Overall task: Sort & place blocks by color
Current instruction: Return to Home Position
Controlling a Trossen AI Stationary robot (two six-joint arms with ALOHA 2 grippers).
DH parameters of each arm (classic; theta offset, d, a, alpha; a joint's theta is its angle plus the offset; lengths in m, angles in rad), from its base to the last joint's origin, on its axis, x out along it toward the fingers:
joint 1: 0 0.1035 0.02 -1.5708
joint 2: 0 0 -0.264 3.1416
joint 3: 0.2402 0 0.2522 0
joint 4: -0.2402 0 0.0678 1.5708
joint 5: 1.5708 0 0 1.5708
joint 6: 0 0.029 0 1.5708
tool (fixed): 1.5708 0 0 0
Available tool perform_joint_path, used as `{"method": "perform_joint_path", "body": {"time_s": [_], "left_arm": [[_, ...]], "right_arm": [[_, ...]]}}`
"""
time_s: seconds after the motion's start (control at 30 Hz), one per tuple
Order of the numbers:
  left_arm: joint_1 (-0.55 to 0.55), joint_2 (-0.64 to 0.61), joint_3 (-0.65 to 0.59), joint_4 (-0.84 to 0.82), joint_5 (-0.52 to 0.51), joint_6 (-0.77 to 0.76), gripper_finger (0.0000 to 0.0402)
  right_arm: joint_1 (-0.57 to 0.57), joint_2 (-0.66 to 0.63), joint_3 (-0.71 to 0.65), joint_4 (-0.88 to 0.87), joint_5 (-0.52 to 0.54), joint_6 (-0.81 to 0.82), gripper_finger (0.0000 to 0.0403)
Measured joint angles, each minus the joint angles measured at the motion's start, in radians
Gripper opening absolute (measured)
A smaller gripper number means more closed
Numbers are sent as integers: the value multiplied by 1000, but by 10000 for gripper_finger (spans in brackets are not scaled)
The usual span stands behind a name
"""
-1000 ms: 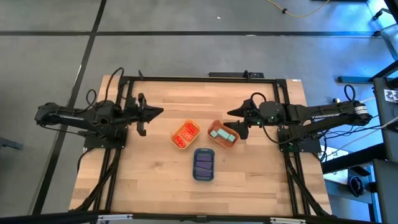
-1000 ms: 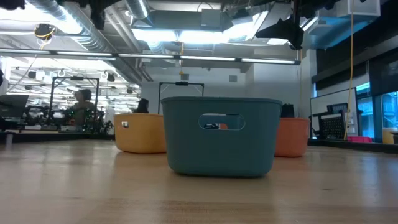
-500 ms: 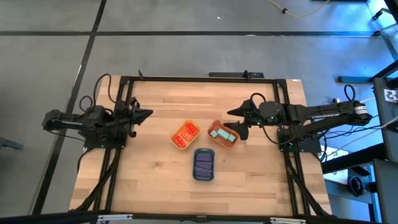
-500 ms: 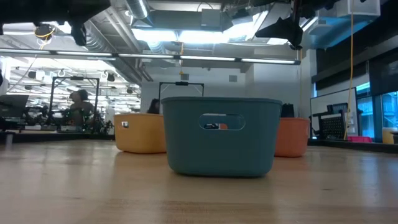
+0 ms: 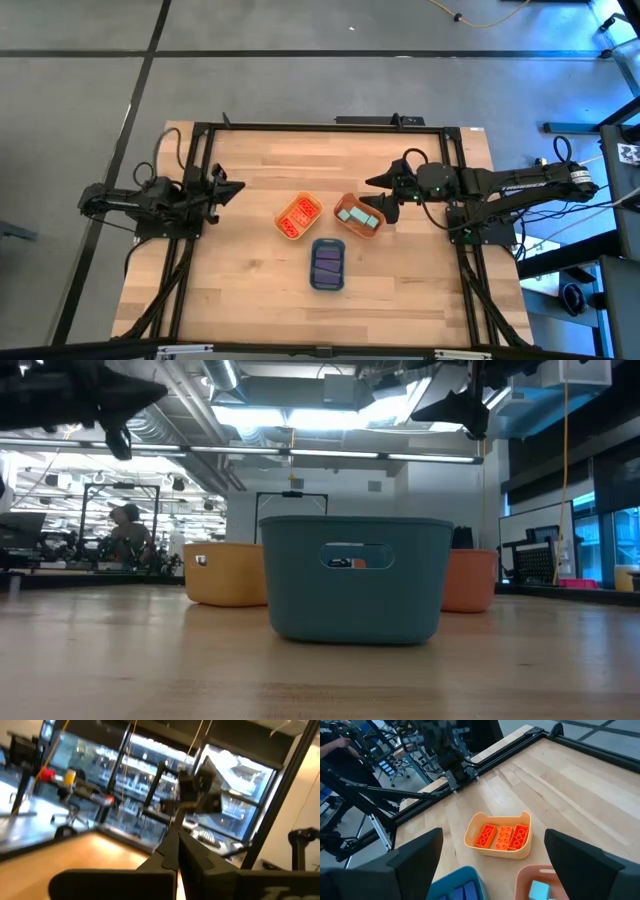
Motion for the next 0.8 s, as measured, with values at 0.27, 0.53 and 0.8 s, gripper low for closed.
{"method": "perform_joint_path", "body": {"time_s": [0.27,0.53,0.8], "left_arm": [[0,0,-27,-48,128,-40,0],[0,0,-26,-145,305,-40,0],[0,0,-26,-192,192,-13,0]], "right_arm": [[0,0,0,0,0,0,350],[0,0,0,0,0,-4,350],[0,0,0,-4,5,40,350]]}}
